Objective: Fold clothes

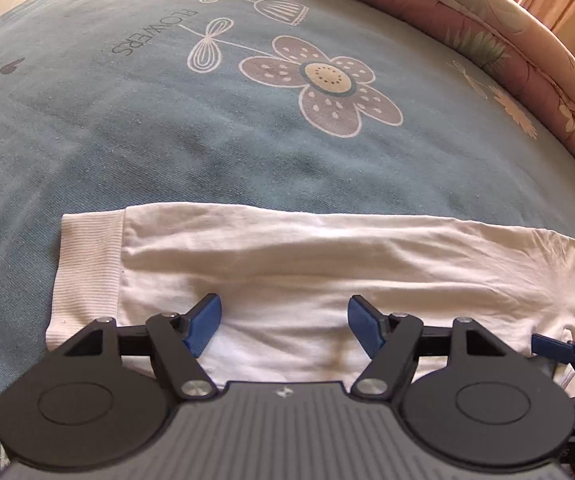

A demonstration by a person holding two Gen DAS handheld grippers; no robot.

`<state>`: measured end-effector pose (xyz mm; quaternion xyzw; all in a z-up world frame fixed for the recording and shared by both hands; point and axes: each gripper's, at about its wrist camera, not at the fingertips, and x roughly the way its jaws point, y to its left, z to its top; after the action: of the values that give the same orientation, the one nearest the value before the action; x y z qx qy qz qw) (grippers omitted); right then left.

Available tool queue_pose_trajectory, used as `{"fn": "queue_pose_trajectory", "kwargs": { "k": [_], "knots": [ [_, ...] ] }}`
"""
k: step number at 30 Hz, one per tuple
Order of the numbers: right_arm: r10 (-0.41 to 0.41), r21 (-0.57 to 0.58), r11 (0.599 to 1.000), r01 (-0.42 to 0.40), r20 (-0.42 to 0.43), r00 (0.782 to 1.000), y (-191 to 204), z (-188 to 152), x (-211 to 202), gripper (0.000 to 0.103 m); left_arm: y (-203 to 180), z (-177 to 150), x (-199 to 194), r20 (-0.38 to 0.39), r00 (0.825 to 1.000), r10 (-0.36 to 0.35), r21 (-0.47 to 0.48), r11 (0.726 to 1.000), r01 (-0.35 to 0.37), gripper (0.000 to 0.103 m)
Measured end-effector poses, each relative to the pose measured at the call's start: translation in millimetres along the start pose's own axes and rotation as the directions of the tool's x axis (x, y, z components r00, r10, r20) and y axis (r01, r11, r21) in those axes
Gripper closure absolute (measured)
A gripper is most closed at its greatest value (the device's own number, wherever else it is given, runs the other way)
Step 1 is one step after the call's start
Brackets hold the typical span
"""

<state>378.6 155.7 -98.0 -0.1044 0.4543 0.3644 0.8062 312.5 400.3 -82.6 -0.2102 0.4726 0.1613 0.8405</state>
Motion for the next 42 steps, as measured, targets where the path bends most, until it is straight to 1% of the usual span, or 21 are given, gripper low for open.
{"fn": "queue_pose_trajectory", "kwargs": {
  "k": [1, 2, 3, 4, 5, 8, 12, 14, 17, 18, 21, 22, 25, 27, 30, 32, 33, 35, 39, 41, 42],
  "knots": [
    [0.068, -0.013, 0.998, -0.068, 0.006, 0.998, 3.2, 5.2, -0.7, 0.0, -2.6, 0.3, -0.5, 0.0, 1.0, 0.004, 0.01, 1.0, -0.004, 0.031],
    [0.094, -0.027, 0.995, -0.093, 0.021, 0.995, 4.8, 8.6, -5.0, 0.0, -5.2, 0.5, -1.1, 0.001, 1.0, 0.007, 0.019, 1.0, -0.007, 0.032],
    [0.112, -0.042, 0.993, -0.11, 0.038, 0.993, 6.1, 11.5, -10.0, 0.0, -7.7, 0.8, -1.6, 0.001, 1.0, 0.011, 0.029, 1.0, -0.011, 0.032],
    [0.102, -0.056, 0.994, -0.099, 0.053, 0.993, 5.0, 10.5, -18.0, 0.0, -9.3, 0.3, -2.7, 0.001, 1.0, 0.006, 0.033, 0.999, -0.006, 0.032],
    [0.085, -0.068, 0.994, -0.081, 0.068, 0.994, 3.3, 8.7, -26.6, 0.0, -10.9, -0.6, -4.1, 0.0, 1.0, 0.006, 0.038, 0.999, -0.006, 0.032],
    [-0.043, -0.011, 0.999, 0.044, 0.093, 0.995, -21.4, -5.4, -53.6, 0.0, -17.0, -4.2, -8.1, 0.001, 1.0, 0.016, 0.057, 0.998, -0.016, 0.032],
    [-0.139, 0.117, 0.984, 0.131, 0.059, 0.989, -55.1, -27.4, -71.4, 0.0, -27.0, -9.1, -11.7, 0.001, 1.0, 0.021, 0.074, 0.997, -0.021, 0.032],
    [-0.106, 0.14, 0.985, 0.102, 0.023, 0.994, -60.5, -33.6, -61.1, 0.0, -33.2, -10.6, -12.9, -0.004, 1.0, 0.019, 0.087, 0.996, -0.019, 0.032],
    [0.02, 0.112, 0.993, -0.022, 0.015, 1.0, -48.3, -31.4, -37.9, 0.0, -44.5, -9.1, -19.0, 0.002, 1.0, 0.019, 0.131, 0.991, -0.019, 0.032],
    [0.05, 0.095, 0.994, -0.049, -0.011, 0.999, -43.2, -29.4, -29.4, 0.0, -48.9, -7.4, -21.1, 0.003, 1.0, 0.013, 0.145, 0.989, -0.014, 0.032],
    [0.121, 0.055, 0.991, -0.12, -0.021, 0.992, -36.9, -29.3, -32.0, 0.0, -63.1, -0.8, -27.0, 0.005, 1.0, -0.007, 0.184, 0.983, 0.006, 0.032],
    [0.145, 0.074, 0.987, -0.143, -0.022, 0.989, -40.8, -32.3, -37.7, 0.0, -69.2, 2.0, -29.0, 0.005, 1.0, -0.02, 0.196, 0.98, 0.019, 0.032],
    [0.134, 0.076, 0.988, -0.134, -0.001, 0.991, -59.6, -51.7, -65.0, 0.0, -94.0, 8.6, -33.5, 0.011, 0.996, -0.083, 0.224, 0.971, 0.079, 0.031],
    [0.08, 0.047, 0.996, -0.08, 0.003, 0.997, -74.3, -67.5, -83.7, 0.0, -118.0, 10.2, -31.3, 0.003, 0.991, -0.137, 0.254, 0.958, 0.132, 0.031],
    [-0.01, 0.03, 0.999, 0.011, -0.013, 1.0, -100.7, -91.5, -108.9, 0.0, -160.6, 7.6, -24.1, -0.028, 0.974, -0.224, 0.302, 0.927, 0.222, 0.031],
    [-0.075, 0.022, 0.997, 0.076, -0.03, 0.997, -118.8, -108.1, -124.7, 0.0, -194.0, -0.5, -20.0, -0.066, 0.956, -0.287, 0.339, 0.894, 0.292, 0.031],
    [-0.111, 0.02, 0.994, 0.112, -0.043, 0.993, -128.0, -116.8, -131.9, 0.0, -210.5, -4.8, -18.0, -0.087, 0.945, -0.317, 0.357, 0.875, 0.326, 0.031],
    [-0.174, 0.021, 0.984, 0.175, -0.071, 0.982, -137.2, -130.1, -147.2, 0.0, -247.8, -18.9, -16.4, -0.133, 0.921, -0.365, 0.423, 0.819, 0.386, 0.031],
    [-0.256, 0.042, 0.964, 0.263, -0.127, 0.958, -155.9, -164.8, -168.4, 0.0, -310.0, -56.5, -15.6, -0.215, 0.883, -0.417, 0.526, 0.712, 0.465, 0.028],
    [-0.251, 0.06, 0.963, 0.262, -0.148, 0.956, -162.7, -181.7, -169.4, 0.0, -328.5, -76.4, -11.8, -0.241, 0.874, -0.423, 0.551, 0.681, 0.482, 0.028],
    [-0.243, 0.075, 0.964, 0.257, -0.154, 0.958, -165.6, -188.3, -168.5, 0.0, -334.3, -83.9, -8.5, -0.256, 0.871, -0.419, 0.556, 0.673, 0.488, 0.028]
  ]
}}
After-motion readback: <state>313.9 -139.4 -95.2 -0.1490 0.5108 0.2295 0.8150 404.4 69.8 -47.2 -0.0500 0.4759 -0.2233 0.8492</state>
